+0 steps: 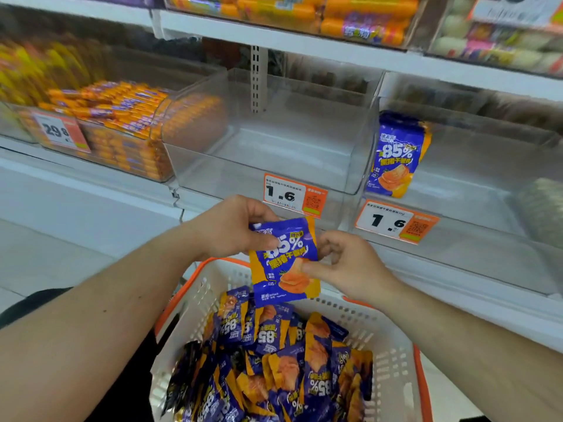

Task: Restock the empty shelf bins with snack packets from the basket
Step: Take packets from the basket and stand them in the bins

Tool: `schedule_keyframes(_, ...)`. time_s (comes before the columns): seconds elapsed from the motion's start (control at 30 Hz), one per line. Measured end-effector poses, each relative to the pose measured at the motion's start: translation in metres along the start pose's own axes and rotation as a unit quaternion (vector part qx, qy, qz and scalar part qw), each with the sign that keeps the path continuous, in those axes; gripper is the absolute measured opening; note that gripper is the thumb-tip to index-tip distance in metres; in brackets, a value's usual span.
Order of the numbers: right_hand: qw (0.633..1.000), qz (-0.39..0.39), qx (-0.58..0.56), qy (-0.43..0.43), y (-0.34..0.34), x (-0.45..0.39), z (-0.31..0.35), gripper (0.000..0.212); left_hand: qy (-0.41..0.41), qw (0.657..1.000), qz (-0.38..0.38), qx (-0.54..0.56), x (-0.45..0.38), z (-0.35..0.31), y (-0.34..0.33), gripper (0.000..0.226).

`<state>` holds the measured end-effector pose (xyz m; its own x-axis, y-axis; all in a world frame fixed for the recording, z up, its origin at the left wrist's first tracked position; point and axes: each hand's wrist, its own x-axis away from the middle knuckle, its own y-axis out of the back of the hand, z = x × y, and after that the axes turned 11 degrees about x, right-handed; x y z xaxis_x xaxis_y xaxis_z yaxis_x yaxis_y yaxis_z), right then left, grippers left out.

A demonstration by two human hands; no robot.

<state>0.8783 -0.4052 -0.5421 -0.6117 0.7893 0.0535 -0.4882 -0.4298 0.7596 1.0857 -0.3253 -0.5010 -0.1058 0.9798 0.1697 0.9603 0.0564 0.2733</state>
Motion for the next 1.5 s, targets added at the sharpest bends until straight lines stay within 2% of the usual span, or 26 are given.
schedule_keyframes(0.07, 0.998, -0.017, -0.053, 0.004, 0.006, -0.002, 0.005, 0.024, -0.021, 1.000, -0.008, -0.004, 0.000, -0.007, -0.008, 0.017)
schedule_keyframes(0.2, 0.970, 0.043, -0.238, -0.015, 0.027, 0.003, 0.014, 0.029, -0.074, 0.996, -0.048, -0.013, -0.002, -0.027, -0.022, 0.018)
schedule_keyframes(0.33, 0.957, 0.009, -0.285, -0.049, 0.056, 0.000, 0.009, 0.020, -0.121, 0.987, -0.076, 0.075, -0.018, -0.055, -0.046, 0.017)
schedule_keyframes(0.4, 0.946, 0.014, -0.314, -0.071, 0.075, -0.004, 0.003, 0.013, -0.155, 0.982, -0.069, 0.086, -0.033, -0.070, -0.058, 0.020)
schedule_keyframes(0.53, 0.924, 0.006, -0.364, -0.117, 0.125, -0.003, -0.014, 0.013, -0.201, 0.979, -0.012, -0.030, -0.061, -0.092, -0.080, 0.067)
schedule_keyframes(0.63, 0.923, -0.068, -0.342, -0.161, 0.163, -0.008, -0.029, 0.022, -0.191, 0.970, -0.081, -0.128, -0.082, -0.089, -0.087, 0.108)
schedule_keyframes(0.7, 0.916, -0.127, -0.333, -0.185, 0.181, -0.015, -0.034, 0.025, -0.148, 0.967, -0.094, -0.183, -0.092, -0.082, -0.088, 0.122)
schedule_keyframes(0.73, 0.914, -0.151, -0.327, -0.189, 0.187, -0.020, -0.036, 0.024, -0.124, 0.958, -0.085, -0.245, -0.094, -0.080, -0.089, 0.120)
schedule_keyframes(0.8, 0.922, -0.178, -0.291, -0.185, 0.193, -0.035, -0.040, 0.021, -0.101, 0.915, -0.073, -0.384, -0.096, -0.077, -0.091, 0.103)
schedule_keyframes(0.87, 0.935, -0.185, -0.237, -0.187, 0.191, -0.050, -0.041, 0.013, -0.103, 0.892, -0.079, -0.433, -0.096, -0.078, -0.093, 0.091)
schedule_keyframes(0.93, 0.943, -0.194, -0.186, -0.197, 0.184, -0.066, -0.042, 0.013, -0.105, 0.886, -0.087, -0.442, -0.096, -0.078, -0.093, 0.089)
schedule_keyframes(1.03, 0.943, -0.203, -0.172, -0.202, 0.169, -0.088, -0.043, 0.026, -0.106, 0.882, -0.091, -0.449, -0.098, -0.076, -0.094, 0.090)
schedule_keyframes(1.13, 0.942, -0.185, -0.174, -0.218, 0.156, -0.108, -0.051, 0.024, -0.109, 0.881, -0.099, -0.449, -0.101, -0.074, -0.094, 0.087)
schedule_keyframes(1.4, 0.931, -0.237, -0.048, -0.274, 0.147, -0.124, -0.057, 0.027, -0.120, 0.879, -0.105, -0.450, -0.105, -0.071, -0.094, 0.088)
schedule_keyframes(1.5, 0.927, -0.230, -0.075, -0.285, 0.145, -0.125, -0.055, 0.033, -0.117, 0.877, -0.104, -0.455, -0.105, -0.070, -0.094, 0.089)
